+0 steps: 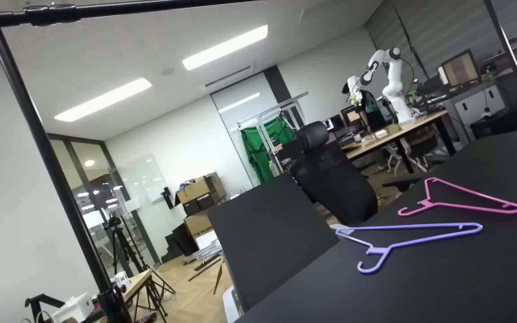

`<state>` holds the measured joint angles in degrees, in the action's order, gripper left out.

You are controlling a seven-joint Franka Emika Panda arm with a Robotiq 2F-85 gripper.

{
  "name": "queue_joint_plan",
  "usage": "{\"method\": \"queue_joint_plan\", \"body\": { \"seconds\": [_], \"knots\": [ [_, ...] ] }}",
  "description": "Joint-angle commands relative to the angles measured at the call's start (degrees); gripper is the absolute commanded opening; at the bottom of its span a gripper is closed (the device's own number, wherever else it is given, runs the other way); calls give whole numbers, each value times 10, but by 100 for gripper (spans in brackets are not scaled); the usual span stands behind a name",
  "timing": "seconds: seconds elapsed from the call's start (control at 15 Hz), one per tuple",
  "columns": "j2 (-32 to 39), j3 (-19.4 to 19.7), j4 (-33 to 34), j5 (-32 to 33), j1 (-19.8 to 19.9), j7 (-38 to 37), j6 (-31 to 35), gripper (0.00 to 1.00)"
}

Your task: Put the pink hanger on the rack

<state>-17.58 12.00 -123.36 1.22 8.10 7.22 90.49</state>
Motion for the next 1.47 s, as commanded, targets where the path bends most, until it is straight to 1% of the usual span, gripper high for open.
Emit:
{"method": "queue_joint_plan", "body": {
  "seconds": [0.0, 0.87, 1.0, 1.13, 1.4],
  "knots": [
    [1, -3, 1, -1, 4, 1, -1, 100],
    [1, -3, 1, -1, 4, 1, 0, 100],
    [14, -6, 7, 26, 0, 37, 34, 100],
    [34, -7, 14, 43, -3, 64, 85, 100],
    [96, -8, 33, 49, -6, 100, 194, 100]
  ]
}}
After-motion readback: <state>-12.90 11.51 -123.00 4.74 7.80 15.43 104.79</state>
